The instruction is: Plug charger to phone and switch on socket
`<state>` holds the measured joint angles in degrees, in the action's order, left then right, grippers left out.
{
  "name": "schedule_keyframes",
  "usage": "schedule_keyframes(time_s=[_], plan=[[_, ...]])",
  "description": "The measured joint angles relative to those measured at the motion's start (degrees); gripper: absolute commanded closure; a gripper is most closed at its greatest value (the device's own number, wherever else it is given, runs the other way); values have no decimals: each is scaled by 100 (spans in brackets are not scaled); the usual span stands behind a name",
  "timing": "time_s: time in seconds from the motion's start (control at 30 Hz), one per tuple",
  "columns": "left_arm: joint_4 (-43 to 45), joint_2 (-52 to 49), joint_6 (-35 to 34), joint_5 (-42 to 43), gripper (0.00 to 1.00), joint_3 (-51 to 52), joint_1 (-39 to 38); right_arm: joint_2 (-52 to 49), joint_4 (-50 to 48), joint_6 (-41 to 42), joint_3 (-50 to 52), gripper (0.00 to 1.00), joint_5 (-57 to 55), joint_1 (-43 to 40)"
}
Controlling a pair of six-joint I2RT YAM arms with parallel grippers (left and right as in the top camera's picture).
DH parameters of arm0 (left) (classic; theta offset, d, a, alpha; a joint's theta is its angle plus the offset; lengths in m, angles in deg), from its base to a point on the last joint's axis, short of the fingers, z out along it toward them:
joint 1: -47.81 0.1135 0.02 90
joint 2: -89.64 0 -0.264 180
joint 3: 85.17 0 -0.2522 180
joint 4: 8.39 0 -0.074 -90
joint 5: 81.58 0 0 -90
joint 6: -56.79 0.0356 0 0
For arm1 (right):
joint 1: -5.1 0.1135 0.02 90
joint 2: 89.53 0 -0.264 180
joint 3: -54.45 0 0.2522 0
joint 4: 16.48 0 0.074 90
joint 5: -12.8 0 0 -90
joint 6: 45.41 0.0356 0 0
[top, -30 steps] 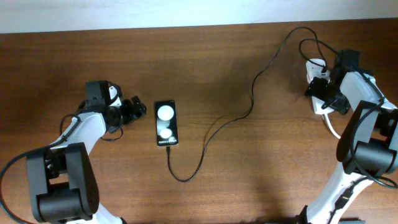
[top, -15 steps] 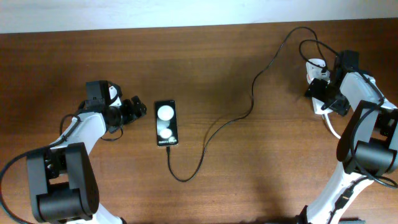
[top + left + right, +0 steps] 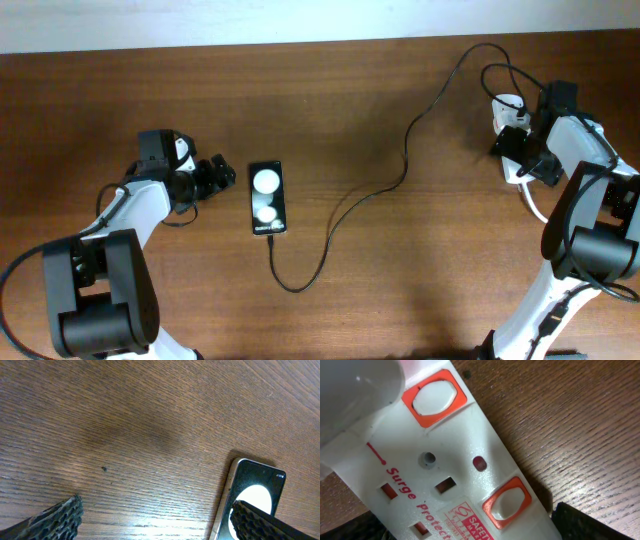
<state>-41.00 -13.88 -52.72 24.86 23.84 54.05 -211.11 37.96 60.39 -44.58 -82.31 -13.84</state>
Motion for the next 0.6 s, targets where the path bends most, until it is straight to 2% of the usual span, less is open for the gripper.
schedule_keyframes(time_s=[0.47, 0.6], plan=[[-13, 20, 0, 0, 1, 0, 0, 0, 0, 4, 0, 1, 0, 0], [-44, 573, 0, -2, 1, 2, 0, 0, 0, 4, 0, 1, 0, 0]])
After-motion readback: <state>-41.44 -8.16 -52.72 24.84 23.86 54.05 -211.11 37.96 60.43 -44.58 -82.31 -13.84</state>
